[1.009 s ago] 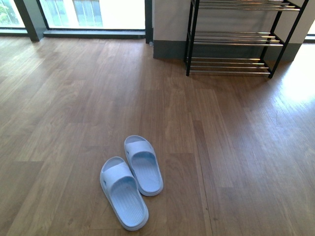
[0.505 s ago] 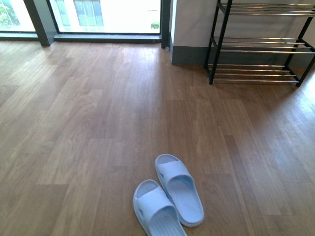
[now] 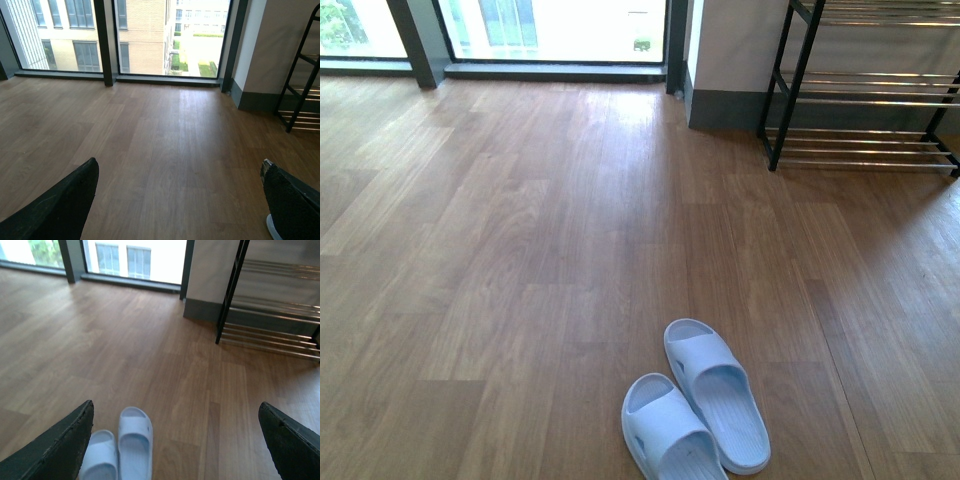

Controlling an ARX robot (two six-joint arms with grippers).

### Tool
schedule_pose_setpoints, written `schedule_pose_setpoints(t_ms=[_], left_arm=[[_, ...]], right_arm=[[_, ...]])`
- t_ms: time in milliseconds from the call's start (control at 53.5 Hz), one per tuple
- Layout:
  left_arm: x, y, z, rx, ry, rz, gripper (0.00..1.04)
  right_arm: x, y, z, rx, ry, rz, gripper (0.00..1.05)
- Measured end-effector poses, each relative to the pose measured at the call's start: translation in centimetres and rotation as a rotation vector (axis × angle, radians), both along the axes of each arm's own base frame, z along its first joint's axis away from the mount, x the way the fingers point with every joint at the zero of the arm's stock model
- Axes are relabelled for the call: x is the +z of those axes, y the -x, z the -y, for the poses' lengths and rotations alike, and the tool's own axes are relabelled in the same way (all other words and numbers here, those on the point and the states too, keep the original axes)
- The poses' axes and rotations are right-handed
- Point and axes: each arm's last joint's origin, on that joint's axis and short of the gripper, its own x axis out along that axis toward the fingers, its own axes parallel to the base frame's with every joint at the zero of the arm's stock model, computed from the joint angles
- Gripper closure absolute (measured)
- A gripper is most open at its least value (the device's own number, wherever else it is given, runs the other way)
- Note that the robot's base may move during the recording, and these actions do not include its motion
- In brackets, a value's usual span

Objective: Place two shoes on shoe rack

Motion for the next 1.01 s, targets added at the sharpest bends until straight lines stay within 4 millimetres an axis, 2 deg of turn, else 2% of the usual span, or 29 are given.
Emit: schedule_pose_setpoints(t_ms=[150, 224, 299, 411, 598, 636, 710, 804, 860, 953, 1009], left_arm=[[0.0, 0.0, 0.0, 0.000, 0.000, 0.000, 0.09], [0.0, 0.0, 0.0, 0.000, 0.000, 0.000, 0.09], [0.0, 0.0, 0.0, 0.000, 0.000, 0.000, 0.09], [0.0, 0.0, 0.0, 0.000, 0.000, 0.000, 0.09], [0.0, 0.0, 0.0, 0.000, 0.000, 0.000, 0.09], [0.0, 0.0, 0.0, -0.001, 0.000, 0.000, 0.09], [0.0, 0.0, 0.0, 0.000, 0.000, 0.000, 0.09], [0.0, 0.0, 0.0, 0.000, 0.000, 0.000, 0.09], [0.0, 0.0, 0.0, 0.000, 0.000, 0.000, 0.09], [0.0, 0.0, 0.0, 0.000, 0.000, 0.000, 0.09], [0.0, 0.0, 0.0, 0.000, 0.000, 0.000, 0.09]], right_arm=[[0.7, -4.1, -2.1, 0.101, 0.040, -0.076, 0.09], [0.2, -6.6, -3.1, 0.129, 0.048, -0.120, 0.09], [-1.4, -10.0, -4.5, 0.151, 0.064, -0.187, 0.09], [-5.7, -15.4, -6.5, 0.164, 0.090, -0.299, 0.09], [-11.8, -19.6, -7.8, 0.165, 0.116, -0.425, 0.09], [-14.0, -20.6, -8.1, 0.163, 0.125, -0.460, 0.09], [-16.9, -22.1, -8.4, 0.156, 0.135, -0.506, 0.09], [-19.8, -23.4, -8.3, 0.143, 0.146, -0.539, 0.09], [-22.2, -24.4, -7.9, 0.128, 0.160, -0.569, 0.09], [-26.1, -26.3, -6.5, 0.076, 0.169, -0.611, 0.09], [-27.4, -27.3, -5.7, 0.059, 0.176, -0.625, 0.09]])
